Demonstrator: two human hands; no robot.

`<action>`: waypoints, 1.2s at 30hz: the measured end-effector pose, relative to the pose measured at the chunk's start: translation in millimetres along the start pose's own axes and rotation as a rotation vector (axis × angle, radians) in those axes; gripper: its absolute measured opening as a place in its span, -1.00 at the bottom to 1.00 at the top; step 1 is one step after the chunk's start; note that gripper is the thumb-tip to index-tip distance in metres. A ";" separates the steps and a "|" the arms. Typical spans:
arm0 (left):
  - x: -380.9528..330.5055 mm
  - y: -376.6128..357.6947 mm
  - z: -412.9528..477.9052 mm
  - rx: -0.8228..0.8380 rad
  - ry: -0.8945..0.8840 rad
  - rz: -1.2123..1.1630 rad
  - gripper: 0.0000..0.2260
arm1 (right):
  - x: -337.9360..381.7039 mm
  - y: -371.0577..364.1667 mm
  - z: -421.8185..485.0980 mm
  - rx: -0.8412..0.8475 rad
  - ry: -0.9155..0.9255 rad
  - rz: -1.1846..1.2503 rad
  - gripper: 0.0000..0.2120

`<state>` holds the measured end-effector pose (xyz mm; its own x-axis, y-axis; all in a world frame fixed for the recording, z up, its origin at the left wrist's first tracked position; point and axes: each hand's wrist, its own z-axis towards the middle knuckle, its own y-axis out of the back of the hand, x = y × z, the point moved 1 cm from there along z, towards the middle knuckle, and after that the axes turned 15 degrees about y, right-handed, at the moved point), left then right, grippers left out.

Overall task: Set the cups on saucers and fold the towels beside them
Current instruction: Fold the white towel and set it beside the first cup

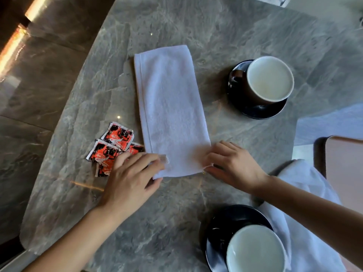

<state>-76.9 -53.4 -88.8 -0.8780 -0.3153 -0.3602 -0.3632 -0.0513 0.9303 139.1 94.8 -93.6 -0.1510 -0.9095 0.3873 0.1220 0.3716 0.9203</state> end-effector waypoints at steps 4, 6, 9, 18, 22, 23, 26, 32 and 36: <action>0.5 4.9 4.6 -0.019 0.000 -0.051 -0.89 | 1.1 0.1 -3.3 -0.114 -0.057 0.134 -0.82; 1.5 7.3 7.6 -0.016 0.018 -0.081 -0.88 | 1.1 -1.6 -6.2 -0.106 -0.056 0.180 -0.79; 1.1 8.8 10.2 -0.020 0.067 -0.151 -0.88 | 1.8 -8.2 -9.2 -0.037 -0.063 0.131 -0.64; 1.5 0.0 4.1 0.011 0.091 -0.062 -0.68 | 0.8 -3.7 -4.2 -0.313 -0.071 0.191 -0.82; 2.2 -5.4 -1.6 -0.008 0.136 -0.013 -0.57 | 2.9 -0.6 -3.6 -0.355 -0.074 0.260 -0.79; 2.2 -4.8 -1.0 -0.034 0.122 -0.032 -0.61 | 2.9 -0.1 -3.7 -0.354 -0.093 0.285 -0.78; -2.3 3.0 2.2 -0.084 0.042 -0.154 -0.83 | 4.1 4.1 -3.9 -0.358 -0.213 0.352 -0.77; -15.4 17.3 -1.2 0.369 0.318 -0.781 -0.92 | 9.8 11.6 2.9 -0.283 -0.365 0.573 -0.77; -18.6 16.3 3.0 0.488 0.507 -1.077 -0.94 | 7.7 17.5 9.1 -0.219 -0.548 1.078 -0.67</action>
<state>-67.4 -45.5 -67.2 0.1050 -0.6607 -0.7433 -0.9819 -0.1872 0.0277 131.1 96.0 -74.0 -0.2565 0.0613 0.9646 0.5933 0.7978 0.1070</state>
